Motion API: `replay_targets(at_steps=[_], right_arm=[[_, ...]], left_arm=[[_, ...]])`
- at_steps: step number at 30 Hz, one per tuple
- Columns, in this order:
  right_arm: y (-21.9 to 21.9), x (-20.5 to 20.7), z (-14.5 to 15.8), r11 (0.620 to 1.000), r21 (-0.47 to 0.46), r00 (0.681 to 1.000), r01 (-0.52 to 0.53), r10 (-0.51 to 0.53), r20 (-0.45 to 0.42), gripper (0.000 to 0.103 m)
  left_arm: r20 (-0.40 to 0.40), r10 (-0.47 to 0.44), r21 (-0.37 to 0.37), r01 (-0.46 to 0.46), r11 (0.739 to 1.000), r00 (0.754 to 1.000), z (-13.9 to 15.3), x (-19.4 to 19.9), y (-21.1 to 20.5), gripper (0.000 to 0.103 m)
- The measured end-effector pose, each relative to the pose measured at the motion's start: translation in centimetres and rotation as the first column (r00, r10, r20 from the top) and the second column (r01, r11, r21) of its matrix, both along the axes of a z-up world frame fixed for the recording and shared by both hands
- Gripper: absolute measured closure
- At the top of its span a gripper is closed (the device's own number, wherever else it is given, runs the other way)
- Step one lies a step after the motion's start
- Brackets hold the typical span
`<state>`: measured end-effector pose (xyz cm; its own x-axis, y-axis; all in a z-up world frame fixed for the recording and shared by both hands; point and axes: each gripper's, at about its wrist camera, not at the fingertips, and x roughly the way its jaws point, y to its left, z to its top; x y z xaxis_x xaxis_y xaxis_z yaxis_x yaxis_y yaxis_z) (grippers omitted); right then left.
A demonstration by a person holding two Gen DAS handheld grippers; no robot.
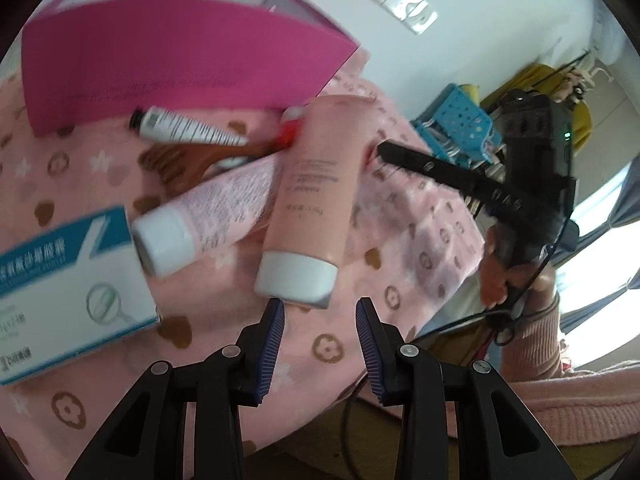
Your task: Organize rigid objects
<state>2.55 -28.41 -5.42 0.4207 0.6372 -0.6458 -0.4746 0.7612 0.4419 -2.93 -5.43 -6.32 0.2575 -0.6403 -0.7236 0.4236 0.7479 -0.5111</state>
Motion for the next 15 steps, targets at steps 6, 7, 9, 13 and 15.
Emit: replay_targets(at_steps=[6, 7, 9, 13, 15], right_arm=[[-0.2, 1.1, -0.9, 1.000, 0.008, 0.999, 0.018, -0.018, -0.042, 0.090], [-0.6, 1.3, -0.8, 1.000, 0.016, 0.999, 0.027, -0.026, -0.043, 0.086], [-1.4, 1.7, -0.3, 0.999, 0.011, 0.999, 0.048, -0.047, -0.024, 0.069], [-1.1, 3.5, 0.3, 0.999, -0.030, 1.000, 0.028, -0.028, -0.003, 0.063], [-0.2, 4.7, 0.1, 0.998, -0.062, 1.000, -0.003, 0.002, -0.004, 0.057]], left_arm=[[-0.034, 0.018, 0.013, -0.017, 1.000, 0.999, -0.8, 0.7, 0.0, 0.066], [-0.038, 0.016, 0.012, -0.016, 1.000, 0.999, -0.9, 0.6, 0.1, 0.066], [-0.041, 0.004, 0.006, -0.003, 1.000, 0.999, -1.0, 0.4, 0.1, 0.066], [-0.033, -0.036, 0.001, 0.036, 0.999, 0.999, -1.0, -0.3, -0.3, 0.066], [-0.036, -0.064, -0.010, 0.064, 0.998, 0.997, -0.9, -0.7, -0.7, 0.066]])
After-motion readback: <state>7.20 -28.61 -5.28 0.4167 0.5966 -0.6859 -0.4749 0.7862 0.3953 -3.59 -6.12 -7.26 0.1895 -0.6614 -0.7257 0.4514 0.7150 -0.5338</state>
